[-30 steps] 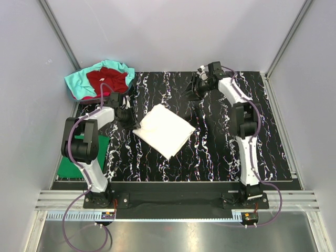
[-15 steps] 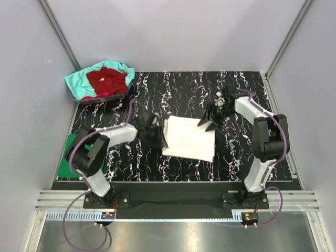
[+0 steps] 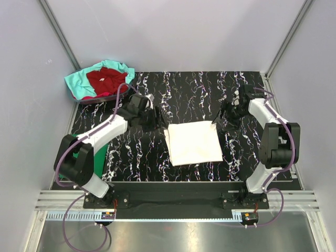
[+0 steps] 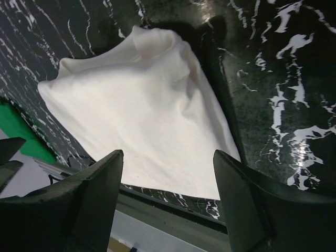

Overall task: Fold and stack the t-shirts
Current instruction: Fold the tshirt

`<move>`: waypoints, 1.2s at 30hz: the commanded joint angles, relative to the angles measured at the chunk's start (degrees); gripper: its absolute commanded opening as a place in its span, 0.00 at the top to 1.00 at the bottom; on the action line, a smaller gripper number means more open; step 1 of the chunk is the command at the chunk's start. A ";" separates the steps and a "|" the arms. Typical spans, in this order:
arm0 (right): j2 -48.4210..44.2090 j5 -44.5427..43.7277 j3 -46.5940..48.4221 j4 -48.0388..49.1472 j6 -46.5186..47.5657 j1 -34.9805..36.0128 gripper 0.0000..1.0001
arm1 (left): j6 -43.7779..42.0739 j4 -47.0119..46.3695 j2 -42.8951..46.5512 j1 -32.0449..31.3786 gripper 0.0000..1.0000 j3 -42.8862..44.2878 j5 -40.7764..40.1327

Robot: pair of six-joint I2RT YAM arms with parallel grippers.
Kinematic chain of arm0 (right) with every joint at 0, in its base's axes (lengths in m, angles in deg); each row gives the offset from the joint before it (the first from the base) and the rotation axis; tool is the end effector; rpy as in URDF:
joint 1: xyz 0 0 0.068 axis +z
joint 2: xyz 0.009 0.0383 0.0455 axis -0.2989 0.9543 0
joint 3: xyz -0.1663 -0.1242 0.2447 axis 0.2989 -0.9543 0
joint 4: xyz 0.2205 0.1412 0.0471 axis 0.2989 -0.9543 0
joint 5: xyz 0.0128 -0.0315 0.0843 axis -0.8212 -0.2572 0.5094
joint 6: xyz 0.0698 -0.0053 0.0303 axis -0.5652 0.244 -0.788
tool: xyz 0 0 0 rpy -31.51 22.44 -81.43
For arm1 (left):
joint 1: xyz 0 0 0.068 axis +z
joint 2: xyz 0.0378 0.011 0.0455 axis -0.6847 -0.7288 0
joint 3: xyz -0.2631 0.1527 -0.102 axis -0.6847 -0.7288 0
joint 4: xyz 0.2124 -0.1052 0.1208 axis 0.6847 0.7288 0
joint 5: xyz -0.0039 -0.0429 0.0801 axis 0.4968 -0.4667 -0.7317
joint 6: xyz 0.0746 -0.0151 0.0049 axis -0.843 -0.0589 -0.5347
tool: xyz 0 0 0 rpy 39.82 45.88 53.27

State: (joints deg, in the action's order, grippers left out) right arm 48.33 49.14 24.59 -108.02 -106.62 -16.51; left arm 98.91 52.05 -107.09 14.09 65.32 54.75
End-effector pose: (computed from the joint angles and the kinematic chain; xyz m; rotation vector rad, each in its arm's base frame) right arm 0.3624 0.0334 0.2378 0.3927 2.8142 0.7127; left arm 0.2925 -0.1840 0.2602 -0.0467 2.6038 -0.8193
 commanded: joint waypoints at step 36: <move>12.40 14.36 -0.46 20.73 -1.81 -4.93 0.40 | -5.68 -9.73 -28.10 3.37 0.47 19.12 13.99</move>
State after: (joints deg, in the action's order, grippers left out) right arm 60.48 60.55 21.38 -89.50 -108.96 -21.62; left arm 93.38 44.84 -135.44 17.52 81.65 67.08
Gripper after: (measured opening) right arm 0.620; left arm 0.541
